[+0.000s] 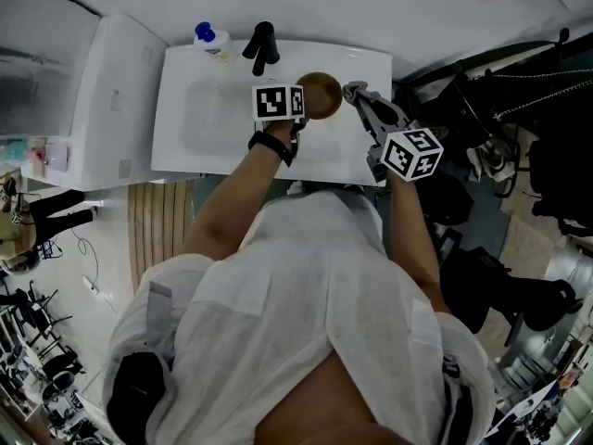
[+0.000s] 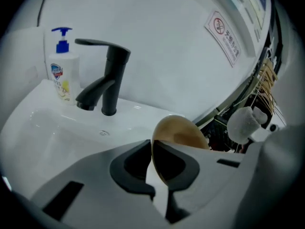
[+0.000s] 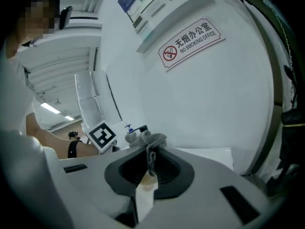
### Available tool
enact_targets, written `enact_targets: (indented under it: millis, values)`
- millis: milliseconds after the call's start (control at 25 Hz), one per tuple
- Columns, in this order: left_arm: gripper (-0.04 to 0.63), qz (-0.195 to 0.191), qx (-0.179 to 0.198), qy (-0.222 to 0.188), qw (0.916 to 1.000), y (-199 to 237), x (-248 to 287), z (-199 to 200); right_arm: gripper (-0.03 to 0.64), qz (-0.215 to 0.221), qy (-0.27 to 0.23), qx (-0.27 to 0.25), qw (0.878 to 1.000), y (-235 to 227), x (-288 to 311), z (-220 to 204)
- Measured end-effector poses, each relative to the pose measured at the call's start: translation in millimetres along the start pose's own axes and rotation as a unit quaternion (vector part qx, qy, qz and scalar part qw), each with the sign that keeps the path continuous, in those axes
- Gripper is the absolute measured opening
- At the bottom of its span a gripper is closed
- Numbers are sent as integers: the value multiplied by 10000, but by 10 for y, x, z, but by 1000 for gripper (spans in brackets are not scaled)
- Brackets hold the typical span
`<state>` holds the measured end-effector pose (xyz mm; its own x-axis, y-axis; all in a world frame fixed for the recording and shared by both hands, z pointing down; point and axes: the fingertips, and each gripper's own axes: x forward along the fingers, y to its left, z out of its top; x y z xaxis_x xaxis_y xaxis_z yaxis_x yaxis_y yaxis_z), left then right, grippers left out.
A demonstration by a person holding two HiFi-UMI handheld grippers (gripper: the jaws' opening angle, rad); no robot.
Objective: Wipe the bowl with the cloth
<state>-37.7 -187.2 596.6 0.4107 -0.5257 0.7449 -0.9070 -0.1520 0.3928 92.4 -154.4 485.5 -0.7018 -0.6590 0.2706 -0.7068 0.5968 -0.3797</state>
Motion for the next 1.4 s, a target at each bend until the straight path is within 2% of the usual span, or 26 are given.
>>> enact_targets:
  millis: [240, 520, 800, 1000, 1240, 1400]
  values:
    - [21, 85, -343, 84, 9993, 47, 360, 192, 40, -94, -353, -181, 9992, -94, -4, 179]
    - [23, 62, -1076, 122, 9941, 152, 774, 400, 40, -153, -808, -355, 9960, -220, -42, 457]
    - [23, 86, -1292, 95, 9915, 204, 1011, 574, 40, -232, -830, -346, 9957, -396, -85, 578]
    - [25, -76, -1424, -70, 9898, 161, 1101, 655, 40, -242, -814, -320, 9959, -435, -81, 578]
    - [131, -713, -1493, -405, 9854, 24, 1156, 753, 40, -277, -854, -277, 9956, -468, -102, 600]
    - [201, -828, -1188, -543, 9880, -10, 1068, 763, 40, -288, -921, -266, 9950, -463, -120, 619]
